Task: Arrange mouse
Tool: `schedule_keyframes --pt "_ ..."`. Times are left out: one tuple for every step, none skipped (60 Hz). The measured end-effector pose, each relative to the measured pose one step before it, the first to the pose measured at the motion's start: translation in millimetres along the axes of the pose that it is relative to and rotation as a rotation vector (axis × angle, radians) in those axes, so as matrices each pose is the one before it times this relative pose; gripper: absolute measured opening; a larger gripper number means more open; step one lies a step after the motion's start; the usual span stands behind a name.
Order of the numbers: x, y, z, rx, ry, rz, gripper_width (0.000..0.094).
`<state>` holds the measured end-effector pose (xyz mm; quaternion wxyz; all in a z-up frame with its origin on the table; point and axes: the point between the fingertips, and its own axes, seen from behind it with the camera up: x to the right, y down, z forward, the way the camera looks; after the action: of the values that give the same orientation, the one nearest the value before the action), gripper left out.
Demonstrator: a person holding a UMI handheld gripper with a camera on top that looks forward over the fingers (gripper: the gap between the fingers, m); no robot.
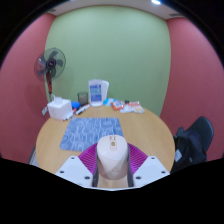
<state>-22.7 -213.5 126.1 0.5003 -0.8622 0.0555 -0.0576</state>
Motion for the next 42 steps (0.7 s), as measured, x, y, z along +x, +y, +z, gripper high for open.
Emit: schedule_keyframes --pt "-0.23 -14.51 -1.69 0.01718 -0.00211 0.0016 0.0385" --pt "-0.39 -15.19 -0.65 0.01967 -0.00177 0.0021 0.0384" --pt "-0.29 -15.85 0.38 0.02145 -0.00149 0.0025 0.0384" --pt "-0.29 -15.74 0.74 0.02120 -0.00192 0.0026 0.0384" --pt "-0.84 -15.34 2.14 0.02051 -0.00302 0.0015 0.0383" --pt "-1.08 -14.39 3.33 0.01844 -0.00337 0.0007 0.0384" --pt "-2.61 -13.40 6.80 0.01850 -0.00202 0.0007 0.0383" --pt "-0.89 -12.31 5.37 0.01622 -0.00329 0.0018 0.0382" --pt "0.73 -11.49 6.07 0.01330 -0.00685 0.0032 0.0382" --pt "-1.84 -9.73 6.74 0.01293 -0.00517 0.0028 0.0381" --pt "-2.44 -8.39 8.22 0.01071 -0.00742 0.0021 0.0381" --pt "-2.88 -6.21 8.84 0.00514 -0.00801 -0.0003 0.0382" --pt "-2.34 -4.27 9.74 0.00081 -0.00541 -0.0012 0.0381" --pt "-2.14 -2.86 10.35 -0.00108 -0.00248 0.0003 0.0381" --pt "-2.45 -1.30 10.92 -0.00272 -0.00365 0.0001 0.0381" --pt "-3.08 0.20 10.82 -0.00501 -0.00661 -0.0004 0.0381" --pt "-5.70 3.61 12.30 -0.00194 -0.00465 -0.0003 0.0380" --pt "-3.26 2.66 12.51 -0.00833 -0.00806 0.0015 0.0380" --pt "-2.94 3.73 13.64 -0.01319 -0.00784 0.0028 0.0380" --pt "-2.72 6.71 12.55 -0.01646 -0.00566 -0.0005 0.0381" --pt "-2.60 7.76 11.92 -0.01865 -0.00409 -0.0014 0.0381" --pt "-2.35 8.25 12.19 -0.01836 -0.00309 -0.0002 0.0381" --pt "-1.93 9.06 12.12 -0.01896 -0.00296 -0.0005 0.0381" --pt "-2.17 9.82 11.77 -0.01891 -0.00321 -0.0020 0.0380" --pt "-1.86 9.85 11.21 -0.01782 -0.00419 -0.0030 0.0380" --pt "-3.42 14.39 5.70 -0.01151 0.00275 -0.0049 0.0381" --pt "-1.05 10.00 12.11 -0.01811 -0.00011 -0.0049 0.0382" --pt "-0.57 10.33 13.21 -0.02214 0.00176 -0.0081 0.0383" --pt "-0.14 11.55 10.08 -0.02393 0.00463 -0.0113 0.0382" --pt "-0.37 11.31 9.18 -0.02486 0.00291 -0.0103 0.0381" --pt "-1.01 9.59 8.37 -0.02221 -0.00044 -0.0066 0.0383" --pt "-1.35 8.27 6.97 -0.01696 -0.00303 -0.0009 0.0384" --pt "-1.20 7.10 6.36 -0.01282 -0.00333 0.0007 0.0386" --pt "-1.22 6.54 5.68 -0.01112 -0.00305 0.0001 0.0388" --pt "-0.44 6.88 2.72 -0.00962 -0.00223 -0.0015 0.0389" --pt "-0.93 6.10 4.80 -0.00865 -0.00078 -0.0029 0.0398" --pt "-0.46 5.09 3.44 -0.00933 -0.00102 -0.0034 0.0408" --pt "-0.38 4.64 2.62 -0.00859 0.00015 -0.0029 0.0423" --pt "-0.52 3.86 2.46 -0.00684 0.00011 -0.0016 0.0437" --pt "-0.64 3.48 2.02 -0.00739 -0.00101 0.0001 0.0454" --pt "-0.10 -0.04 0.10 -0.00088 -0.00024 0.0018 0.0467" --pt "0.18 -1.35 0.38 0.01265 0.00108 0.0013 0.0480"
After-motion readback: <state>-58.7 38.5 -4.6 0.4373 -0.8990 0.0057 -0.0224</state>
